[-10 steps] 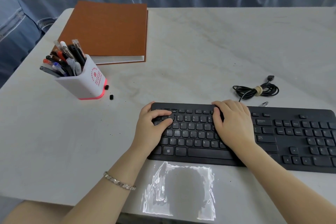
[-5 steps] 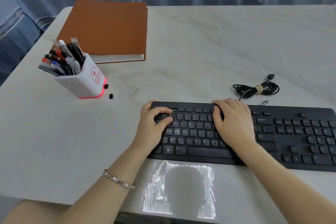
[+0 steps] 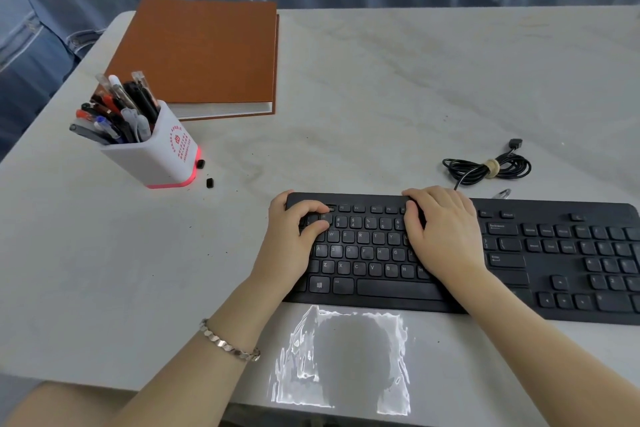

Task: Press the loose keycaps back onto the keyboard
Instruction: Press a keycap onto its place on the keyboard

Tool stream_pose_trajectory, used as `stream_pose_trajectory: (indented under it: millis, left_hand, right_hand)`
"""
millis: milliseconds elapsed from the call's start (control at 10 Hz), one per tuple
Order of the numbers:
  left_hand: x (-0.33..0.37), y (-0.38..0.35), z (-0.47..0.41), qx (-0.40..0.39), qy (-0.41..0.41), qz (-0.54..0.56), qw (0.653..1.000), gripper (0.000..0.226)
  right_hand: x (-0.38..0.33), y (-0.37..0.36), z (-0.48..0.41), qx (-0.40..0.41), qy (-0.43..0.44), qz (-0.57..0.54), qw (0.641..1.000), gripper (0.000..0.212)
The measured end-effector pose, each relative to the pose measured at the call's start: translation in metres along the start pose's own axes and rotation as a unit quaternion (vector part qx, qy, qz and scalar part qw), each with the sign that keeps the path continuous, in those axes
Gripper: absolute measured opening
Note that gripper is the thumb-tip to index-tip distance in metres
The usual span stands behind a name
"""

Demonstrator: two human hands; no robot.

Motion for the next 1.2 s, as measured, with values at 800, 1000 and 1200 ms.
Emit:
stream_pose_trajectory:
  millis: [800,1000,1200]
  left_hand:
    - [0.0016,0.0024,-0.002,-0.004,-0.011,-0.025,1.0,0.027]
    - [0.0005,0.001,-0.0024,0.017,-0.027,-0.048,0.998,0.017]
    - [0.003,0.0008,0.0029,0.029,0.001,-0.046,0.999,0.008]
  right_hand:
    - [0.0005,0.0003,0.0006,0.009,0.001,-0.004,1.0,0.036]
    - [0.0002,-0.0003,0.0006,0.006,0.0,-0.007,1.0,0.036]
    - [0.0005,-0.0004,0.0,0.007,0.0,-0.007,1.0,0.036]
Point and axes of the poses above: each hand's wrist, its own z-axis away from the middle knuckle, its own y-axis out of the back of the hand, x = y × z, the point moved 2 cm from there along -z, towards the middle knuckle, and after that the axes turned 10 degrees about x, right-handed, at the moved point
